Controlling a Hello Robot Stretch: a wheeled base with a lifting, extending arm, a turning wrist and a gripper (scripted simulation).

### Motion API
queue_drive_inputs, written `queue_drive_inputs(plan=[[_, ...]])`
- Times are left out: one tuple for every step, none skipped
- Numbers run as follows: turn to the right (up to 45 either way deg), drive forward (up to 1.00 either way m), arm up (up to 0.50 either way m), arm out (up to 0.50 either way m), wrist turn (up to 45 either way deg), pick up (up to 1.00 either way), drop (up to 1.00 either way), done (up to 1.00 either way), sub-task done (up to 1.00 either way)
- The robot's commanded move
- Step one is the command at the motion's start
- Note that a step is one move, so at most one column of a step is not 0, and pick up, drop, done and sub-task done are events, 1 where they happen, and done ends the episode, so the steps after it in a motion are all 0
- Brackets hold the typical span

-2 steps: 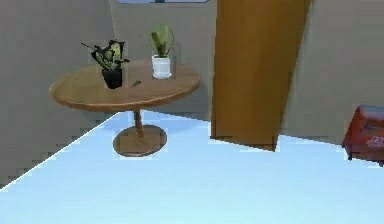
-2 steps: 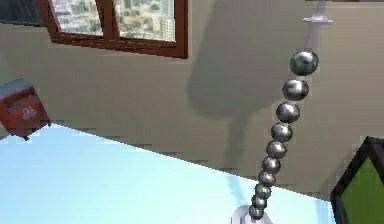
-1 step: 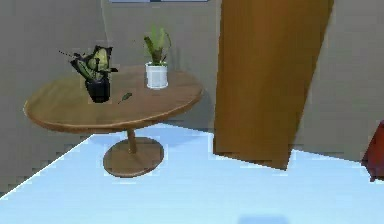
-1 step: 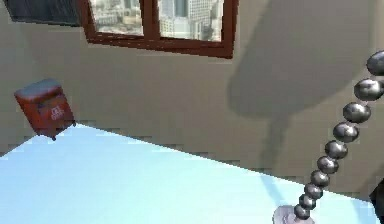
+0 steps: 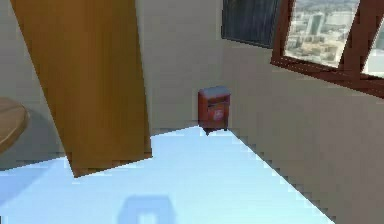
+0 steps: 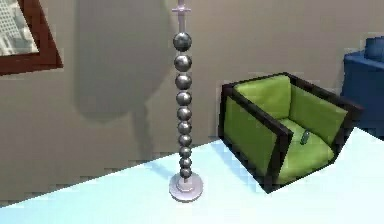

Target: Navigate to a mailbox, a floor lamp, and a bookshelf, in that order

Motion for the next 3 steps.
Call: queue_drive_inputs(plan=[[0.0, 1.0, 0.0, 0.0, 0.0, 0.0, 0.0, 0.0, 0.0], [9.0, 0.0, 0.0, 0.0, 0.0, 0.0, 0.0, 0.0, 0.0], [0.0, 0.35, 0.0, 0.0, 0.0, 0.0, 0.0, 0.0, 0.0]])
